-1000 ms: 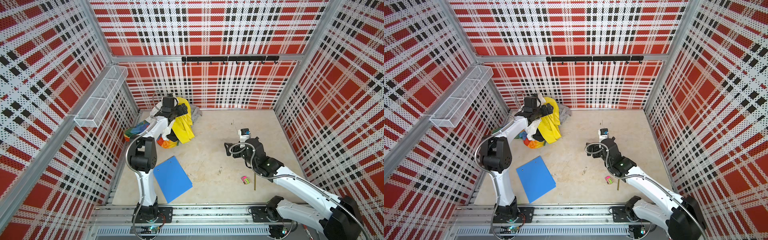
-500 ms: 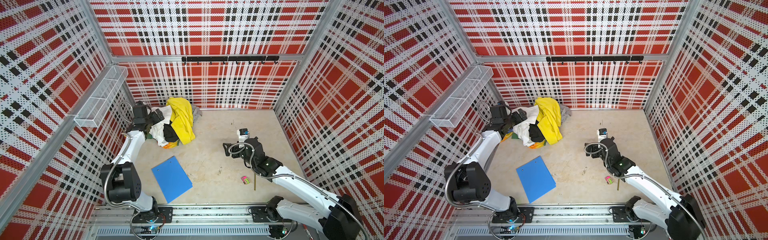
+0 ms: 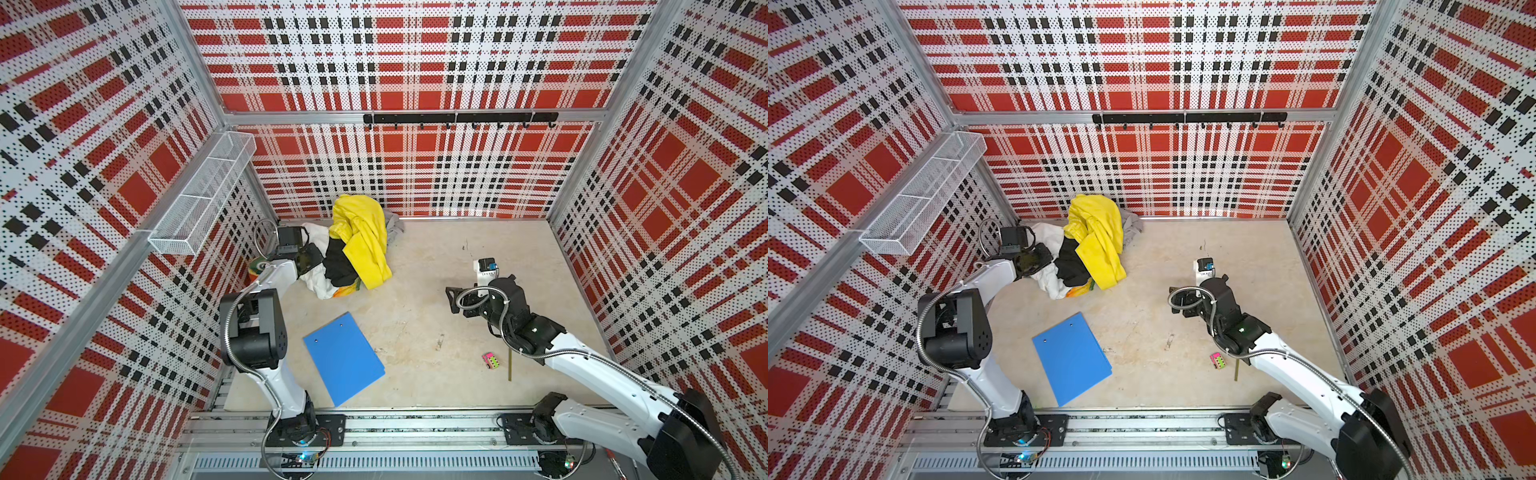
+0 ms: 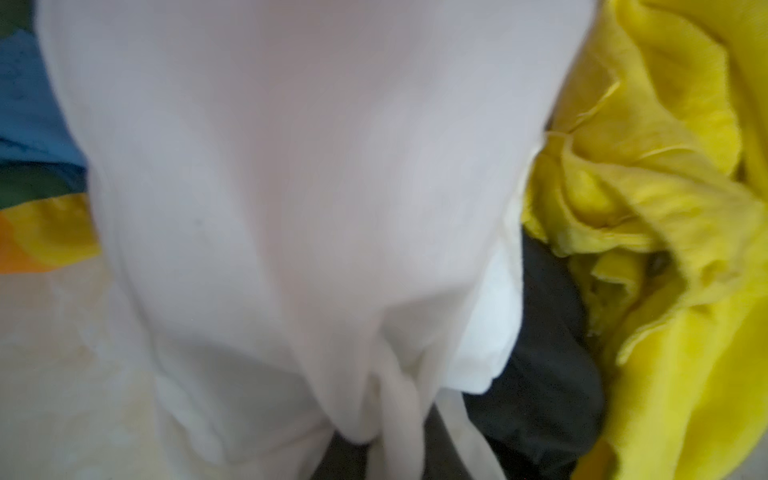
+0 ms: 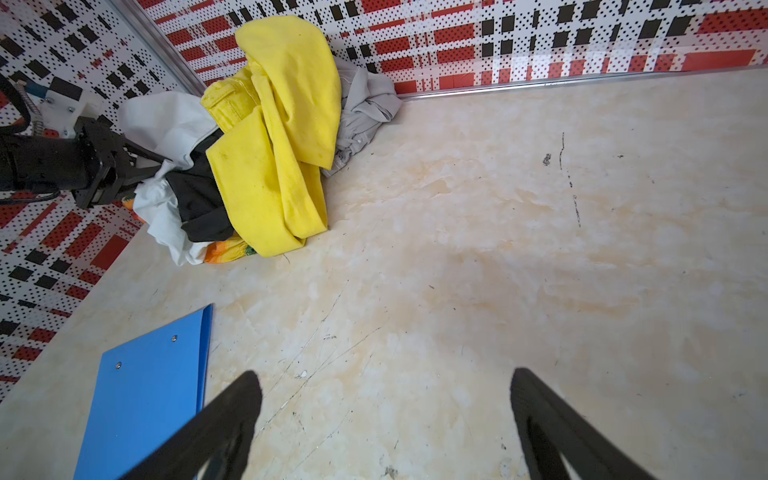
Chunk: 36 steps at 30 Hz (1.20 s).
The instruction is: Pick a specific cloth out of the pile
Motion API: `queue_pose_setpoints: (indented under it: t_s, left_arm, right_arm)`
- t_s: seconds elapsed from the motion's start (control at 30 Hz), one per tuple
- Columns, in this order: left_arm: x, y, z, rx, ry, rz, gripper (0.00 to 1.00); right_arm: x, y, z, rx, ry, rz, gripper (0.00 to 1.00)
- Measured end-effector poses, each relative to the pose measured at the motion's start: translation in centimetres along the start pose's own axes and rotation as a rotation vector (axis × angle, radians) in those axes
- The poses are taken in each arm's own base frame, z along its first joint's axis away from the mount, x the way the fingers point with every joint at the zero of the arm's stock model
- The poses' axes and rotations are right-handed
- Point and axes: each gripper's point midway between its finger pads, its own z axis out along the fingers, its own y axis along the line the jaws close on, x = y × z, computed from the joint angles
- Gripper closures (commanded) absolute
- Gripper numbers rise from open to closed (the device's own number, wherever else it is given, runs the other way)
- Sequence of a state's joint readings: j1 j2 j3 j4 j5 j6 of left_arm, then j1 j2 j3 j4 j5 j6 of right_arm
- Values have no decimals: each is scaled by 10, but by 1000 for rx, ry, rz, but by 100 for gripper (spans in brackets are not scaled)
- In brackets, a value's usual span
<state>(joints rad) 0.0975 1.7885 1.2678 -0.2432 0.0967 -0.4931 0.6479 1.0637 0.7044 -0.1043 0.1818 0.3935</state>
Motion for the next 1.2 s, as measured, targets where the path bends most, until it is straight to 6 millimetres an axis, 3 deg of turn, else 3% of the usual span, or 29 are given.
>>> queue_pose_setpoints:
  t_s: [0.1,0.27,0.33,0.4,0.5,0.57,0.67,0.77,0.9,1.03,1.2]
  left_arm:
    - [-17,-35,-10,21,-43,54,98]
    - [-57,-126,-46,115,-191,181,87]
    - [-67,-162,-56,166,-237,227,86]
    - [-74,-190,-52,202,-262,259,87]
    - [-66,-216,-18,230,-243,295,87]
    - [-44,-216,19,220,-182,312,87]
    - [-1,-193,71,172,-68,321,85]
    - [30,-176,95,156,2,316,81]
    - [34,-182,96,201,1,297,74]
    - [33,-187,90,231,3,288,57]
    - [21,-193,60,265,-8,285,33]
  right_arm:
    - [0,-1,0,4,-1,0,0]
    - [0,-2,-1,8,1,-1,0]
    - [1,-2,-1,9,2,-1,0]
    - [1,-2,-1,10,4,-2,0]
    - [2,-2,-1,11,7,-2,0]
    - [3,-3,-1,14,10,-4,0]
    - [3,-5,-2,22,11,-5,0]
    - [1,-5,-3,27,5,-7,0]
    - [1,-6,-3,29,5,-8,0]
    - [2,-6,-3,29,6,-8,0]
    - [2,-6,-3,29,5,-8,0]
